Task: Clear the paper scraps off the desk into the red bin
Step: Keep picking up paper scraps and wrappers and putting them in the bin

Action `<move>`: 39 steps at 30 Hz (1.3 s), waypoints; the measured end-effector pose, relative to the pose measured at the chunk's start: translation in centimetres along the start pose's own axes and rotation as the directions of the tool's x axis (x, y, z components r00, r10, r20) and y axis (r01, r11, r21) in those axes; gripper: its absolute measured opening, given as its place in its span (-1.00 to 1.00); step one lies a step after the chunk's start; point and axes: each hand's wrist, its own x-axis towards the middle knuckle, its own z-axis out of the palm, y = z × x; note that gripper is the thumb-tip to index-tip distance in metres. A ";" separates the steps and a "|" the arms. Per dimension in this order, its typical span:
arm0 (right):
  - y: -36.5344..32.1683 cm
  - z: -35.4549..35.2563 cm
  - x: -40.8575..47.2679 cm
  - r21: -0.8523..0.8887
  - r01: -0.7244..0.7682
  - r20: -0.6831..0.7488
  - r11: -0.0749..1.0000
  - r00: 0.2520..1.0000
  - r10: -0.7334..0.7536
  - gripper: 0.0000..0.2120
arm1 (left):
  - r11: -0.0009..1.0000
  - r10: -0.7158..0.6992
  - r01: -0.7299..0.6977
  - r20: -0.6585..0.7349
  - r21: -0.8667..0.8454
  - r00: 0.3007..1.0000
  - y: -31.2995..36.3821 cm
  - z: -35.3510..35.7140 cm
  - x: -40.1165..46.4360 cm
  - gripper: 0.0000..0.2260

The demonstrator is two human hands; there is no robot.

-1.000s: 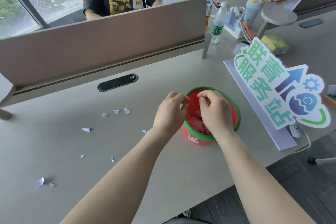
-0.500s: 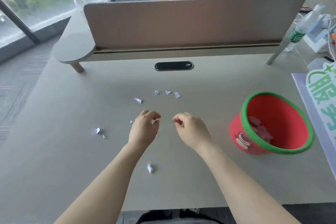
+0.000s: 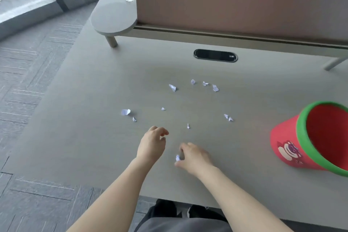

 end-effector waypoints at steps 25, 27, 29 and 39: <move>0.8 -2.9 7.0 0.287 -0.090 -0.364 0.954 0.911 0.196 -0.94 | 0.999 -0.022 0.023 -0.031 0.047 0.999 0.0 -1.1 7.2 -0.66; 0.8 -2.6 7.2 0.301 -0.114 -0.357 0.947 0.907 0.222 -0.96 | 0.998 -0.017 0.018 -0.021 0.063 1.000 0.0 -0.9 7.7 -0.66; 0.8 -2.5 7.3 0.299 -0.118 -0.361 0.947 0.905 0.227 -0.95 | 0.998 -0.018 0.019 -0.023 0.059 1.000 0.1 -0.7 8.2 -0.67; 0.8 -2.6 7.7 0.249 -0.096 -0.323 0.964 0.930 0.176 -0.83 | 0.997 -0.077 0.078 -0.045 0.018 0.996 0.3 -0.2 10.2 -0.89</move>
